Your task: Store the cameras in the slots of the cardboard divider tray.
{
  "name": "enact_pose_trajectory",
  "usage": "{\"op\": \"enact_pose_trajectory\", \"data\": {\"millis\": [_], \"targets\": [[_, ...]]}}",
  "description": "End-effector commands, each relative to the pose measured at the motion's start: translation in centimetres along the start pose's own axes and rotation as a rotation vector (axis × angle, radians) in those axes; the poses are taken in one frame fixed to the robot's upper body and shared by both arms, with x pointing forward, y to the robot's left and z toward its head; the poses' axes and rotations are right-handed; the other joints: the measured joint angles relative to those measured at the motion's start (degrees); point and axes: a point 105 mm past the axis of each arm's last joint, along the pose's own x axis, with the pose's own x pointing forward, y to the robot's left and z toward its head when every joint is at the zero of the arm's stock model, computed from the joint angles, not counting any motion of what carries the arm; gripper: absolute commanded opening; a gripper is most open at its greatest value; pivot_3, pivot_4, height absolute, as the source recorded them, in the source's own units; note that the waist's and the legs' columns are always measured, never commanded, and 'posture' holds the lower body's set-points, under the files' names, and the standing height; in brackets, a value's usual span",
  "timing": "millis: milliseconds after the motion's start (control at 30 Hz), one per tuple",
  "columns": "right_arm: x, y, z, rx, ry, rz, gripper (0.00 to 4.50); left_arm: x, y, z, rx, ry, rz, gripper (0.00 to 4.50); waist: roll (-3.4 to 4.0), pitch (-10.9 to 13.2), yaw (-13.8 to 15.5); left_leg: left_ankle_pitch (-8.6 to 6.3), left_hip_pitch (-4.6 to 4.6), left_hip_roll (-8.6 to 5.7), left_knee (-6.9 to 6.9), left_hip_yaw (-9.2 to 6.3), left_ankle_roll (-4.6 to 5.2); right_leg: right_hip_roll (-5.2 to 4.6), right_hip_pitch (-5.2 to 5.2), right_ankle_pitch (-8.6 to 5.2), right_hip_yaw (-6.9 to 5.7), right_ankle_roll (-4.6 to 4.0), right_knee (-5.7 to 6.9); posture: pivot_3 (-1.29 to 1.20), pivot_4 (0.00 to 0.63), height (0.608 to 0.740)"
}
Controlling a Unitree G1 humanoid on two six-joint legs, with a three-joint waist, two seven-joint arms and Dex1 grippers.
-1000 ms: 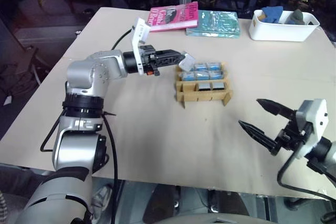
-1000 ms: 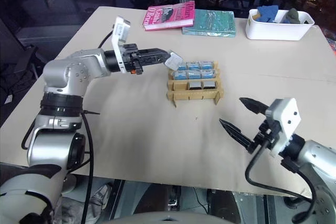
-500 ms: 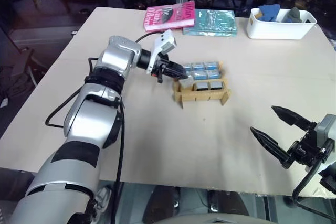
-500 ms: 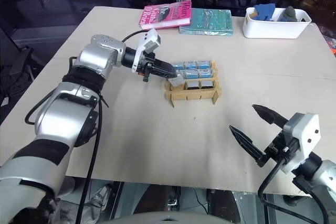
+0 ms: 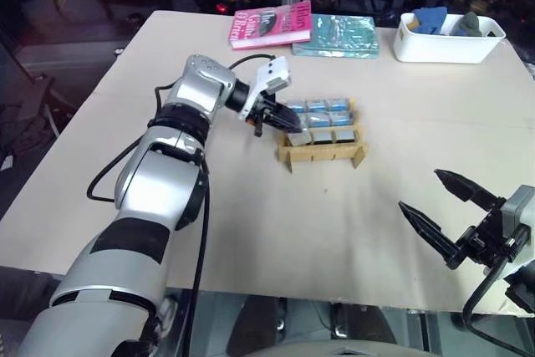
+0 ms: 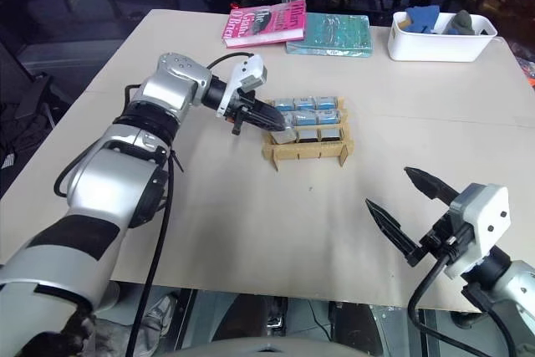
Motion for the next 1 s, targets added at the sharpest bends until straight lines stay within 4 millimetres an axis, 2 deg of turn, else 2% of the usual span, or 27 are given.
{"op": "enact_pose_trajectory", "data": {"millis": [33, 400, 933, 967, 1000], "targets": [[0.06, 0.53, 0.91, -0.037, -0.03, 0.019, 4.31, -0.57, 0.44, 1.5, 0.073, -0.008, 0.03, 0.79, 0.0, 0.0, 0.0, 0.0, 0.0, 0.0, 0.0, 0.0, 0.0, 0.0, 0.0, 0.0, 0.0, 0.0, 0.0, 0.0, 0.15, 0.74], [-0.27, 0.62, 0.77, -0.043, -0.014, 0.031, 4.31, 0.01, 0.58, 2.41, 0.152, 0.029, 0.032, 0.79, -0.01, 0.0, 0.08, -0.01, -0.01, 0.0, 0.03, 0.0, 0.02, 0.0, 0.0, 0.0, -0.01, 0.0, 0.02, 0.0, 0.15, 0.74], [-0.37, 0.45, 0.75, -0.052, -0.011, 0.03, 4.31, 0.17, 0.8, 2.26, 0.166, 0.052, 0.047, 0.79, -0.02, 0.0, 0.05, -0.01, 0.0, 0.0, 0.11, -0.01, 0.03, 0.0, 0.01, 0.0, -0.02, 0.0, 0.09, 0.0, 0.15, 0.74], [-0.37, 0.45, 0.74, -0.052, -0.011, 0.03, 4.39, 0.16, 0.79, 2.26, 0.166, 0.052, 0.046, 1.75, -0.02, 0.0, 0.03, -0.01, 0.0, 0.0, 0.12, 0.0, 0.03, 0.0, 0.01, 0.01, -0.02, 0.0, 0.09, 0.0, 0.15, 0.74], [-0.36, 0.44, 0.73, -0.053, -0.01, 0.031, 4.39, 0.15, 0.94, 2.5, 0.164, 0.036, 0.062, 2.07, -0.02, 0.0, 0.03, -0.01, 0.0, 0.0, 0.12, 0.0, 0.03, 0.0, 0.01, 0.01, -0.01, 0.0, 0.09, 0.0, 0.15, 0.74]]}}
